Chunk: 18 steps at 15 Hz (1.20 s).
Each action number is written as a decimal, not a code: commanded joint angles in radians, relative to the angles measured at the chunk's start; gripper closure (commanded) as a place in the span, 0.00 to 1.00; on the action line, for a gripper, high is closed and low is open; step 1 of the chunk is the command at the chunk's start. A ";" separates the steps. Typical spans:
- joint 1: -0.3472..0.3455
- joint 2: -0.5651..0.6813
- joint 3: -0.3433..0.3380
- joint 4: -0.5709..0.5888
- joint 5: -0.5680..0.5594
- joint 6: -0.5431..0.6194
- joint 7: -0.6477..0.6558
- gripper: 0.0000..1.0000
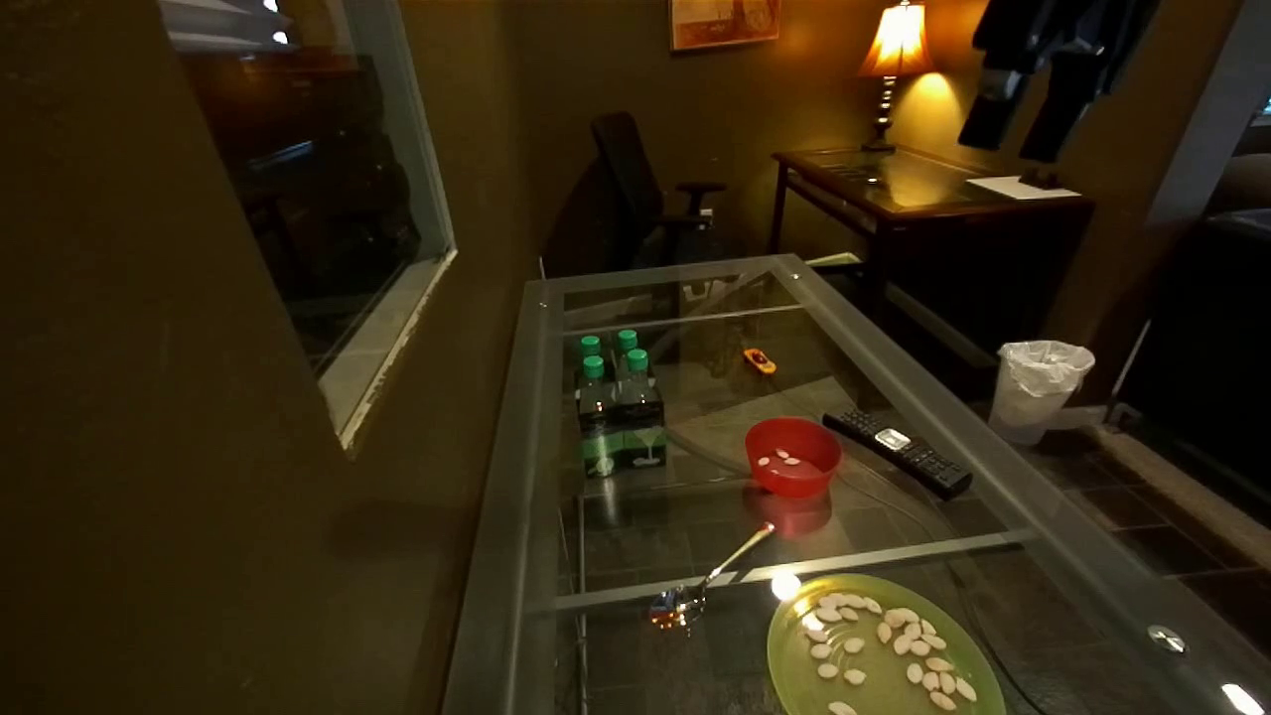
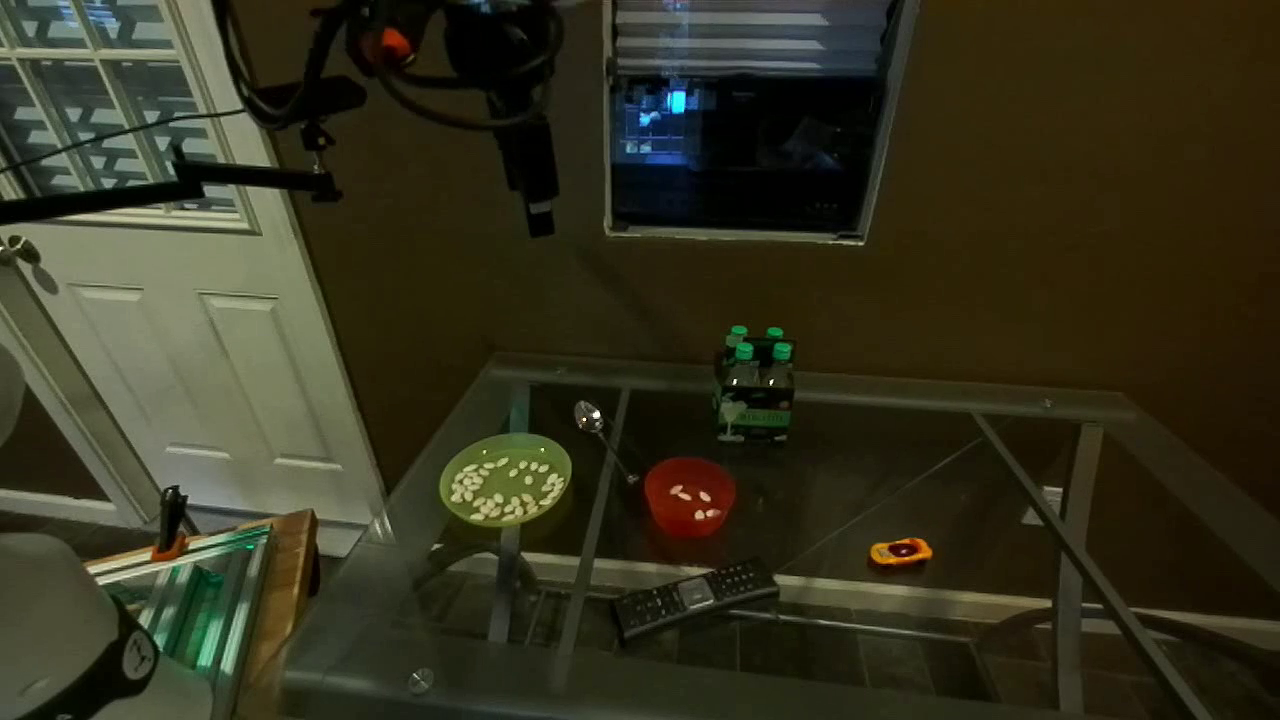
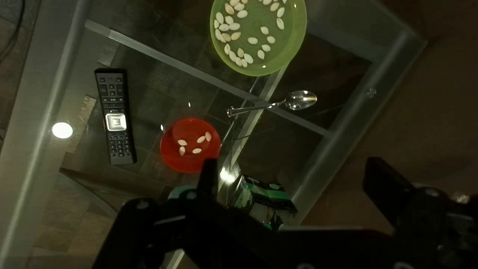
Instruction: Pour the contents on the yellow plate into the red bowl.
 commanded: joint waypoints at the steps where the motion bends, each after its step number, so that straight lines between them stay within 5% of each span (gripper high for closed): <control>1: 0.016 0.037 0.040 -0.049 -0.078 0.008 -0.090 0.00; 5: 0.037 0.115 0.111 -0.124 -0.209 0.122 -0.128 0.00; 11: 0.046 0.256 0.165 -0.263 -0.466 0.480 -0.117 0.00; 12: 0.056 0.224 0.153 -0.225 -0.409 0.379 -0.107 0.00; 18: 0.055 0.282 0.164 -0.249 -0.473 0.438 -0.110 0.00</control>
